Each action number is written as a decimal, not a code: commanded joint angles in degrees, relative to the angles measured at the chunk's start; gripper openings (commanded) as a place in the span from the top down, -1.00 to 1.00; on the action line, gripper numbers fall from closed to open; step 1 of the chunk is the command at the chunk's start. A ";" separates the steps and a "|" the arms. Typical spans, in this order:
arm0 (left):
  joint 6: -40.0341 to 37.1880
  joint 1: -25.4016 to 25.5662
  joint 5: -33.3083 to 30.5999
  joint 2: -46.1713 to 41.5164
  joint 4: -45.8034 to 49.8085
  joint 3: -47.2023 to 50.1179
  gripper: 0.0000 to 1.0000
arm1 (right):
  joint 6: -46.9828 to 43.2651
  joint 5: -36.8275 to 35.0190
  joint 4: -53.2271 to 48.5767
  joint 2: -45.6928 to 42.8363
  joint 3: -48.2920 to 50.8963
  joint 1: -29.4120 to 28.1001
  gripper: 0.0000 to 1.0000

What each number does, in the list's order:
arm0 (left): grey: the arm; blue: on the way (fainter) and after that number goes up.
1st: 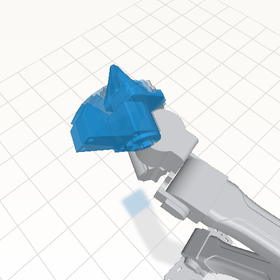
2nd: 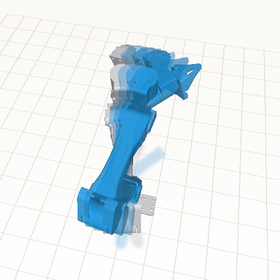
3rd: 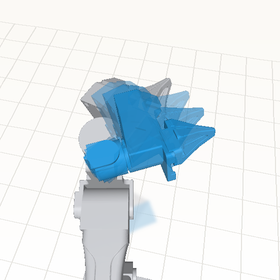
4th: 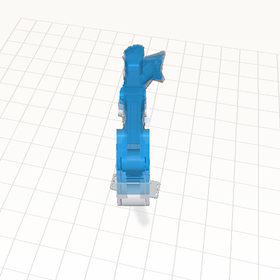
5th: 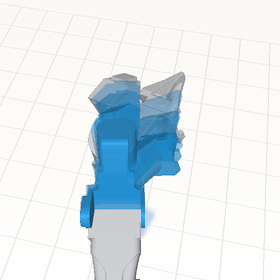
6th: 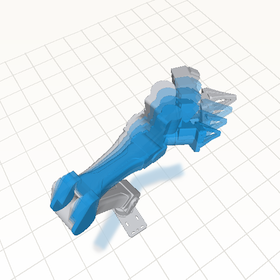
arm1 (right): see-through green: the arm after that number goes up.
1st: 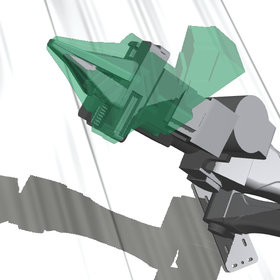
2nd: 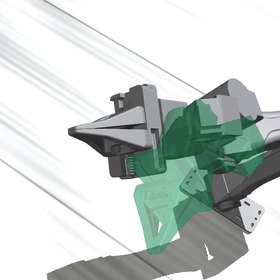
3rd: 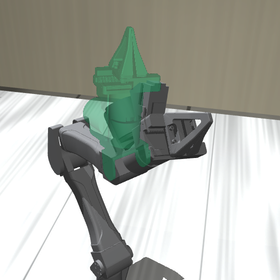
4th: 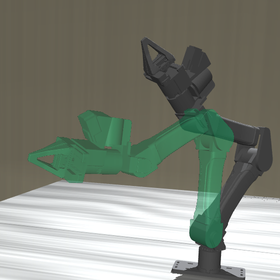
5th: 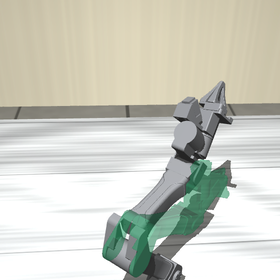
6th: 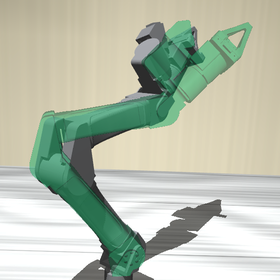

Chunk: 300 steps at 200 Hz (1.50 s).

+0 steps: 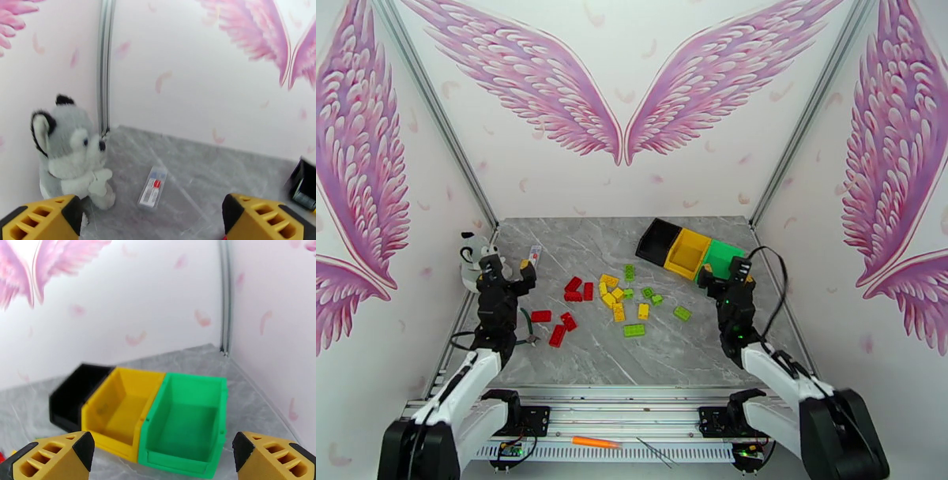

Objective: Sort the legos into containers by color

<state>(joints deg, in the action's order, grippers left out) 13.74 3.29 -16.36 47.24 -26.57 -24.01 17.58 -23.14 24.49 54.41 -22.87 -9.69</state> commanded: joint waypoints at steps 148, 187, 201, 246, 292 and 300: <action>21.74 30.18 19.60 23.39 15.44 -14.46 -0.97 | 10.66 28.12 -53.68 15.18 -18.99 -6.07 -0.82; 21.90 31.79 17.36 22.96 12.69 -9.77 -0.98 | 10.96 22.75 -55.89 18.70 -18.50 -10.29 -0.84; 22.49 31.78 17.48 22.39 11.55 -9.05 -0.97 | 11.62 21.89 -56.96 19.60 -18.52 -10.58 -0.76; 22.89 32.92 17.28 23.08 11.89 -9.77 -0.97 | 14.39 20.60 -58.13 21.17 -18.53 -10.79 -0.67; 23.54 32.92 18.30 26.60 12.00 -10.80 -0.97 | 19.12 23.88 -52.46 30.21 -18.44 -12.02 -0.77; 23.68 32.97 18.83 27.01 11.81 -10.88 -0.98 | 19.76 22.29 -52.99 31.84 -19.21 -12.55 -0.74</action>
<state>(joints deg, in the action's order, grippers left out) 36.64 36.05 1.72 72.53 -14.00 -33.87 33.74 -0.19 -30.35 82.30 -41.58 -20.64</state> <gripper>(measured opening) 0.988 0.885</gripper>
